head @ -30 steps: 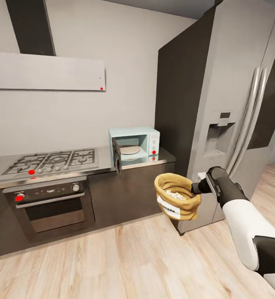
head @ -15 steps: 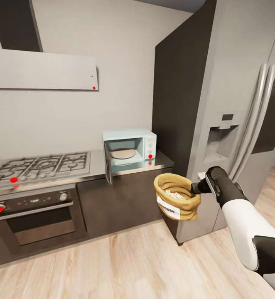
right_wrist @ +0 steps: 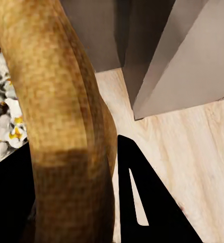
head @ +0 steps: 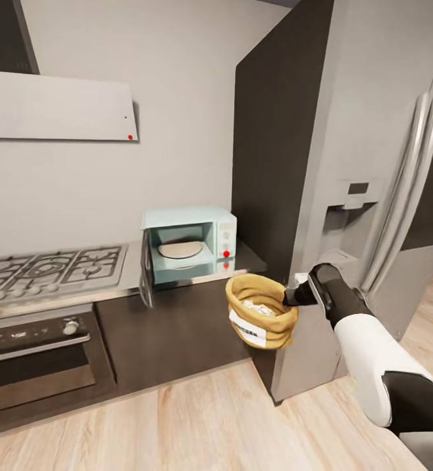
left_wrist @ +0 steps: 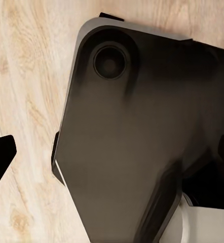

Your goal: In the kitchen, take the popcorn bag from the countertop, put it into the microwave, and heat it until the popcorn is cooked so the cooked popcorn ends up inside the bag.

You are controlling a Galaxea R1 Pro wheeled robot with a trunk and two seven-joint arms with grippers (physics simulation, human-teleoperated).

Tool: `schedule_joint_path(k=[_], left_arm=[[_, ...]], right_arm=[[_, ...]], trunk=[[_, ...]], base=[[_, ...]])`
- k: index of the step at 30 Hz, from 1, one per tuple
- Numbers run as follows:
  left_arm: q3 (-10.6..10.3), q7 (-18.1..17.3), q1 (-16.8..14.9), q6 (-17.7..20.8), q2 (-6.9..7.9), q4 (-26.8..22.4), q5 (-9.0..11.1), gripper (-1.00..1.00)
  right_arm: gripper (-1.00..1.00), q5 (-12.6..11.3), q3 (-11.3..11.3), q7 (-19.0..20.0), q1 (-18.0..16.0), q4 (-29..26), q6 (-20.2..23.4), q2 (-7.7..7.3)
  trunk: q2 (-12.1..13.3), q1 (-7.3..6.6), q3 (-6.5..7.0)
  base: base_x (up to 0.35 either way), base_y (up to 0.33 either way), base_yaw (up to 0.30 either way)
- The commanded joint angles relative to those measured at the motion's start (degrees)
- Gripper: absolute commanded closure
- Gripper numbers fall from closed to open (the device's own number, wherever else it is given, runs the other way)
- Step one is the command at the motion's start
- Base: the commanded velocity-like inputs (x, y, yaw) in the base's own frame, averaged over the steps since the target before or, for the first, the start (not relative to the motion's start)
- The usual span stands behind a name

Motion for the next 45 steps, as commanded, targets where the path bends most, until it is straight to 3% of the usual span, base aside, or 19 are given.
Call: schedule_joint_path(k=[1, 5, 32, 45], left_arm=[[0.06, 0.05, 0.03, -0.16, -0.01, -0.09, 0.27, -1.0], [0.16, 0.05, 0.03, -0.33, -0.01, -0.09, 0.19, -1.0], [0.15, -0.02, 0.03, -0.37, -0.01, -0.09, 0.18, -1.0], [0.17, -0.04, 0.03, -0.4, -0.01, -0.09, 0.17, -1.0]], right_arm=[[1.0, 1.14, -0.12, 0.5, -0.04, 0.21, 0.14, 0.98], [1.0, 1.2, -0.07, 0.42, -0.04, 1.82, 0.14, 2.05], [1.0, 1.5, -0.05, 0.1, -0.04, 2.93, 0.14, 2.12], [1.0, 1.22, -0.25, 0.4, -0.04, 3.8, 0.14, 1.96]], trunk=[[-0.04, 0.03, -0.06], [-0.04, 0.03, -0.06], [-0.04, 0.03, -0.06], [-0.04, 0.03, -0.06]], base=[[0.296, -0.201, 0.0], [0.19, -0.117, 0.102], [0.002, -0.001, 0.27], [0.0, 0.0, 0.007]])
